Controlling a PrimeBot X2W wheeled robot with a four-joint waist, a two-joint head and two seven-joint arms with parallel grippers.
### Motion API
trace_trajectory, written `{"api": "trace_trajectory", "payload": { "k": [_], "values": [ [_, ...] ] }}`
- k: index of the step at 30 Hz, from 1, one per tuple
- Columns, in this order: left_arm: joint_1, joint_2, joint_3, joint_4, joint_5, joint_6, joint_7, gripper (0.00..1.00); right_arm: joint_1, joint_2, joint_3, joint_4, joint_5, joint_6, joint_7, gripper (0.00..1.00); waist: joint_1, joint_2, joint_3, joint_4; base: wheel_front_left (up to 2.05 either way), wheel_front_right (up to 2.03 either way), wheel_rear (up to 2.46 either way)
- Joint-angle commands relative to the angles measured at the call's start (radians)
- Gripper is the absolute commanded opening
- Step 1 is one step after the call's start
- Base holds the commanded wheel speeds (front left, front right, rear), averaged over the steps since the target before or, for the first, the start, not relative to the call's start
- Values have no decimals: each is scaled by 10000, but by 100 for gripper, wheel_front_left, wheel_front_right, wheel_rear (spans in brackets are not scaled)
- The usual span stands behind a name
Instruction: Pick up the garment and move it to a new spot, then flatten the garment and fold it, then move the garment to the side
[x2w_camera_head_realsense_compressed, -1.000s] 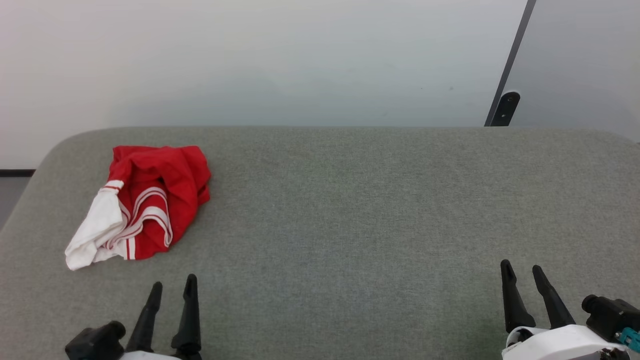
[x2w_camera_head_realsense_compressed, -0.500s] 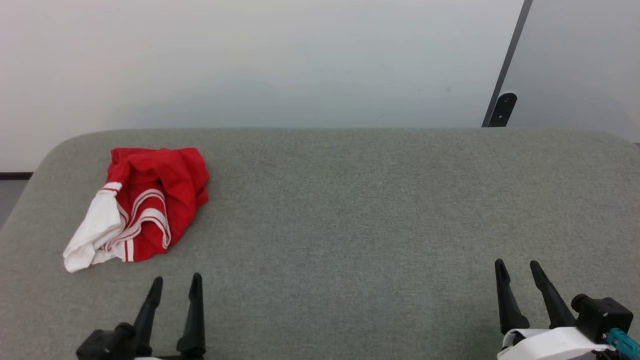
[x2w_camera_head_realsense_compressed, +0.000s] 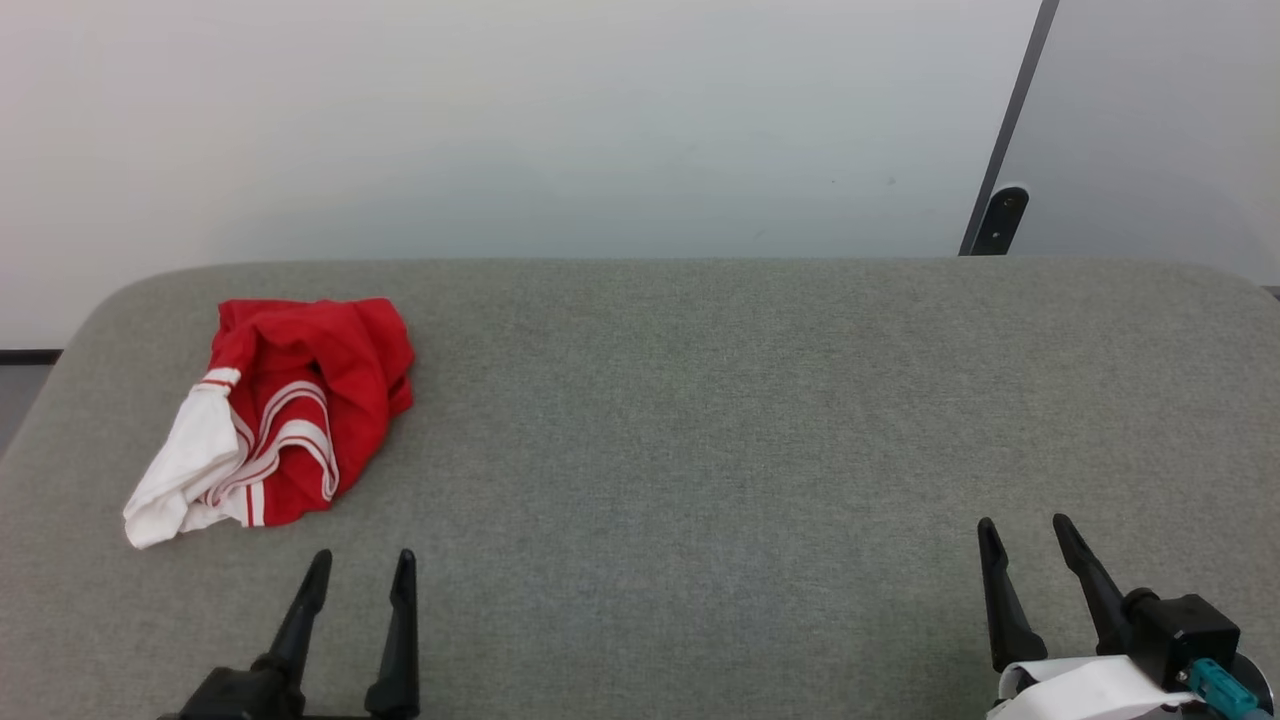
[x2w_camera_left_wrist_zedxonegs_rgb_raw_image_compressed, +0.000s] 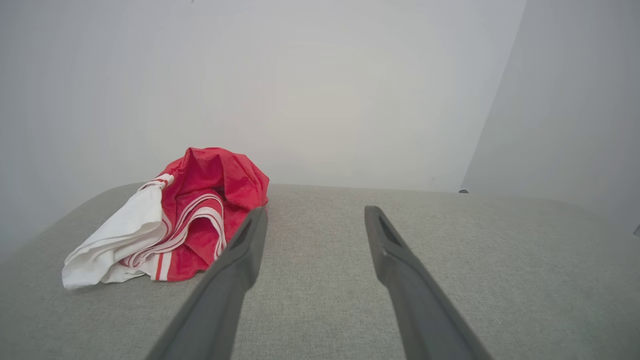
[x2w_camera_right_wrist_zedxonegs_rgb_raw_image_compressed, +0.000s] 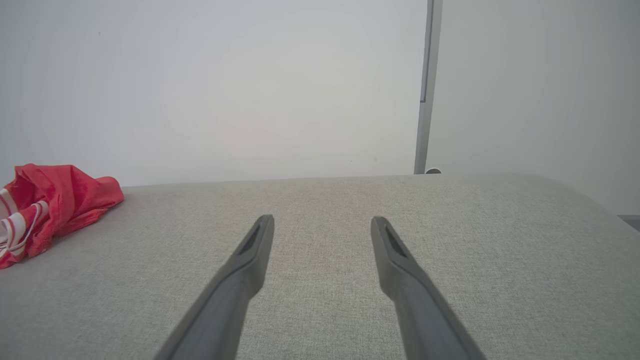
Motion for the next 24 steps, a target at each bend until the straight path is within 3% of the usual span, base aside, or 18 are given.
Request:
{"api": "trace_trajectory", "payload": {
  "k": [1, 12, 24],
  "values": [
    [84, 29, -12, -103, 203, -56, -74, 100, 116, -35, 61, -72, -224, 6, -105, 100, 0, 0, -3, 2, 0, 0, 0],
    [185, 134, 103, 136, 449, -252, -282, 100, 205, -34, 276, -121, -1171, 7, -296, 100, 0, 0, -143, 466, 0, 0, 0],
    [440, 608, 983, 425, 864, -199, -427, 100, 166, -28, 1437, 157, -1480, 7, -463, 100, 0, 0, -645, 2560, 0, 0, 0]
  ]
}}
